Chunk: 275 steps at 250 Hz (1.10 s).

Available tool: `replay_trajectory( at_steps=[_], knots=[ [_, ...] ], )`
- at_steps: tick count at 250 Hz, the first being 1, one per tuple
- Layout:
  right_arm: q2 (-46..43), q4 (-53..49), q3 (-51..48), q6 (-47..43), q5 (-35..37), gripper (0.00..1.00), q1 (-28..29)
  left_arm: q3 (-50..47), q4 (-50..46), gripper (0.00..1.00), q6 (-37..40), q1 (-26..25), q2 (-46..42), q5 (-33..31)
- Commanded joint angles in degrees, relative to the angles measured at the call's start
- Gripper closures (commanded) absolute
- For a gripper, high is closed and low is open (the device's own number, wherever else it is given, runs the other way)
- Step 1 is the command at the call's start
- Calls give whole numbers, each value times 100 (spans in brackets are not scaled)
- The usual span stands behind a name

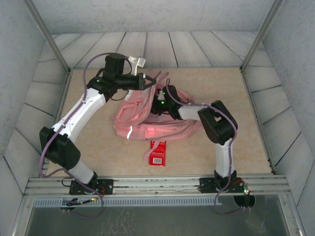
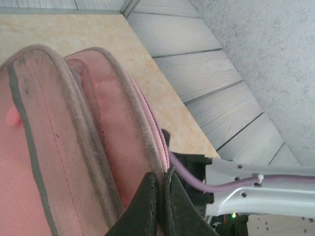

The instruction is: Pack the student bag

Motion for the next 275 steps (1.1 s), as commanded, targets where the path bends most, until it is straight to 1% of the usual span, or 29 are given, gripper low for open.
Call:
replay_trajectory(
  at_steps=[1,37,75,88,103,124,156,185,209,232,256,275],
  knots=[
    [238,290,111,119,243,82,203,151,1195,100,-132,41,-363,570],
    [445,772,-4,371,365,81,297,-67,1547,100,-373,54,-455,638],
    [390,754,-118,245,337,66,303,-250,1557,100,-331,81,-559,575],
    [288,661,-158,82,341,64,299,-346,1577,100,-332,98,-595,548],
    [142,407,-158,-172,337,60,277,-481,1620,100,-342,116,-662,514],
    [-117,-102,-163,-593,339,52,223,-682,1678,100,-343,151,-750,452],
    [-562,-1106,-129,-1366,275,34,67,-987,1806,100,-361,217,-842,406],
    [-958,-1664,-324,-1791,102,25,-134,-1252,1987,100,-454,248,-843,380],
    [-1355,-1924,-625,-2026,4,22,-311,-1350,2035,100,-461,256,-808,379],
    [-1767,-2409,-844,-2428,41,22,-448,-1408,2061,100,-454,256,-775,382],
    [-2333,-3181,-1008,-3007,441,23,-518,-1554,2235,100,-533,248,-718,381],
    [-2836,-3923,-1083,-3433,989,24,-584,-1729,2419,100,-563,236,-596,375]
  ],
)
